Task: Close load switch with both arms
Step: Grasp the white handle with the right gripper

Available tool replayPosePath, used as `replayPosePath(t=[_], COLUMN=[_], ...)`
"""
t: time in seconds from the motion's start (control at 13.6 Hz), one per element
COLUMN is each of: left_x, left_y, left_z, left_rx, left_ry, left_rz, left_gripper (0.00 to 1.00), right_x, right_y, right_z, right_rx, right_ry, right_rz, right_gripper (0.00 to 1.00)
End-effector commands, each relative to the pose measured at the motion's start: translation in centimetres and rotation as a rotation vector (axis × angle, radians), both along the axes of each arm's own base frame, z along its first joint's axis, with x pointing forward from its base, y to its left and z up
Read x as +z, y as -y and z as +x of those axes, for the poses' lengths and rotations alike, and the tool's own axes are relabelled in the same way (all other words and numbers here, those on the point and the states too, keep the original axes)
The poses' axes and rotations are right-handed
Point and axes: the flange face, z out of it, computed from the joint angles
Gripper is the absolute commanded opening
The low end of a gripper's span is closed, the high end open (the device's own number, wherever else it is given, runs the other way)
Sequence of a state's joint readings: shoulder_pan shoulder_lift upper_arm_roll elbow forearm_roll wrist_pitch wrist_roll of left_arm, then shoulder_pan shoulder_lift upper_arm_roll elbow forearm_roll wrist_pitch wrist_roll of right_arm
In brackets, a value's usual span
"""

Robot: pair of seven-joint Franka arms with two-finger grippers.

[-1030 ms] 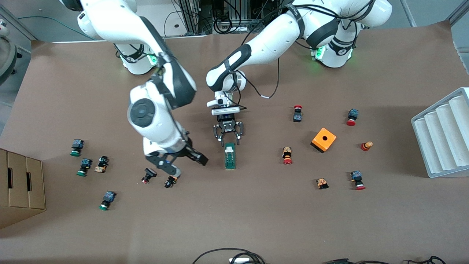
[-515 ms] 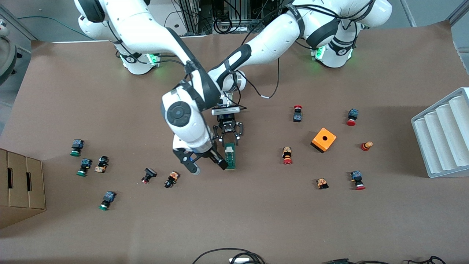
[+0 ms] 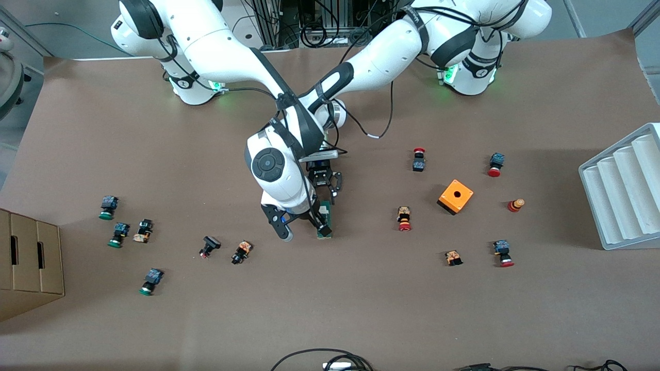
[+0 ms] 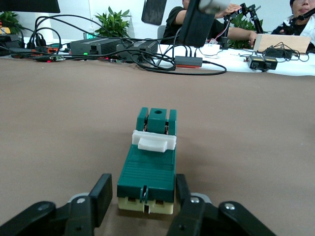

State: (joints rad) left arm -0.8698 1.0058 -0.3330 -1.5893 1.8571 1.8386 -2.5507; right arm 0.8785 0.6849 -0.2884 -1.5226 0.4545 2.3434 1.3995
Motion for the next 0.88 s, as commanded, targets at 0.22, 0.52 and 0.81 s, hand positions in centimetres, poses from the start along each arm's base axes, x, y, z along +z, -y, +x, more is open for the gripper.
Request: replayPosePath(t=[0.22, 0.52, 0.81], left_x=[-0.1, -0.1, -0.2], left_y=[0.2, 0.2, 0.2], left_z=[0.2, 0.2, 0.1], left_rx=[0.013, 0.005, 0.001], left_ry=[0.018, 0.018, 0.016], left_rz=[-0.028, -0.022, -0.016], left_gripper=[0.60, 0.61, 0.62], right_x=[-2.7, -3.5, -4.3], right_y=[-0.3, 0.1, 0.1], right_z=[-2.5, -3.4, -4.7], right_rx=[-0.160, -0.217, -0.214], right_ry=[-0.045, -0.077, -0.072], right_rz=[0.017, 0.010, 0.005], right_gripper=[0.75, 0.70, 0.65])
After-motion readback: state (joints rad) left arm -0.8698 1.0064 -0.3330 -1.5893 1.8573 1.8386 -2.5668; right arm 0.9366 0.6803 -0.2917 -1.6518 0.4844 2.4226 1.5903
